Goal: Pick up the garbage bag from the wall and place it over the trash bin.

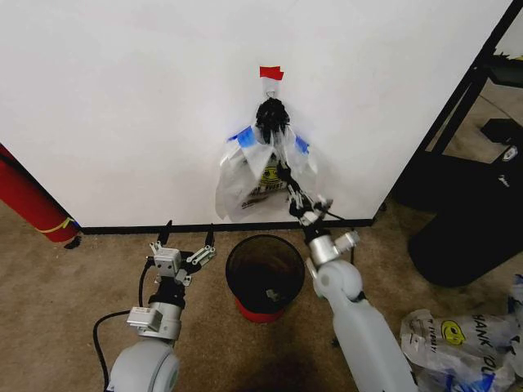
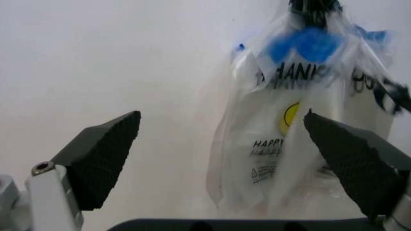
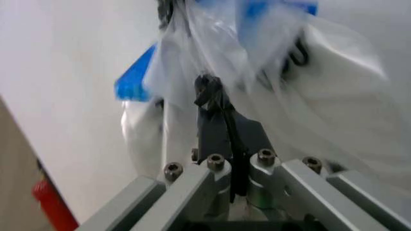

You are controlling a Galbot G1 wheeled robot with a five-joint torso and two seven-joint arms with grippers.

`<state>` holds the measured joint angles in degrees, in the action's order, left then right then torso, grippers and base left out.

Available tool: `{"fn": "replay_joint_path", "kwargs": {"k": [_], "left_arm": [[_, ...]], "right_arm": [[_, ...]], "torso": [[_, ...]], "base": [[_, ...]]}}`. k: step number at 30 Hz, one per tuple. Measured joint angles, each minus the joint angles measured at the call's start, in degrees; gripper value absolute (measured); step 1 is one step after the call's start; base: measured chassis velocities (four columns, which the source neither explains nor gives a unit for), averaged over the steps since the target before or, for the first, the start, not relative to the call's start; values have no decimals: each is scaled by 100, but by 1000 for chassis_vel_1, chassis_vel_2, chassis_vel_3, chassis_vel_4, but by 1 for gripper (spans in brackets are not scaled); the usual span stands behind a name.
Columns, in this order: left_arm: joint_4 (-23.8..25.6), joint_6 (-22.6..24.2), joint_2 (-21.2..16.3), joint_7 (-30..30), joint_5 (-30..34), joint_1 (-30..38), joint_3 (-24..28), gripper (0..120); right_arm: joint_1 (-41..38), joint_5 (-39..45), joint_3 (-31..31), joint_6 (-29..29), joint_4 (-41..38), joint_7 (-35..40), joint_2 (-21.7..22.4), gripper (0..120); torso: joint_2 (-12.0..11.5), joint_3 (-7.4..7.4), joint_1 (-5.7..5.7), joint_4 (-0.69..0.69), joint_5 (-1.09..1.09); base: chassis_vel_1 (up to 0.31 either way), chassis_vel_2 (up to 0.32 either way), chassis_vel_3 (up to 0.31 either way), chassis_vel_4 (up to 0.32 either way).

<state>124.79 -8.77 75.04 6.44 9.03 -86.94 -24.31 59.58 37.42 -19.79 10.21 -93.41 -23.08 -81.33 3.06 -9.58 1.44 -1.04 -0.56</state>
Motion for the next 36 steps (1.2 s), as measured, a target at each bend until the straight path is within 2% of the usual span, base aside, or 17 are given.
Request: {"fn": "replay_joint_path", "kwargs": {"k": [4,10,20,30,36], "left_arm": [[48,-13,34,3,11,-24,35,100],[73,-28,94,3,10,-19,107,100],[109,-37,104,8,108,37,109,100],[4,-42,94,18,190,154,91,100],[-96,-42,70,22,216,249,93,100]], "right_arm": [[418,-118,-309,69,43,-718,270,0],[964,-270,-485,173,98,-1336,455,0],[1624,-721,-643,458,315,-1741,488,0],[1767,-833,-926,630,615,-2356,561,0],[1488,-815,-1231,625,915,-3137,560,0]], "torso": [[0,0,0,0,-1],[0,0,0,0,0],[0,0,1,0,-1],[-1,-1,1,0,-1],[-1,-1,1,-1,-1]], "base": [[0,0,0,0],[0,0,0,0],[0,0,0,0],[0,0,0,0],[0,0,0,0]]}}
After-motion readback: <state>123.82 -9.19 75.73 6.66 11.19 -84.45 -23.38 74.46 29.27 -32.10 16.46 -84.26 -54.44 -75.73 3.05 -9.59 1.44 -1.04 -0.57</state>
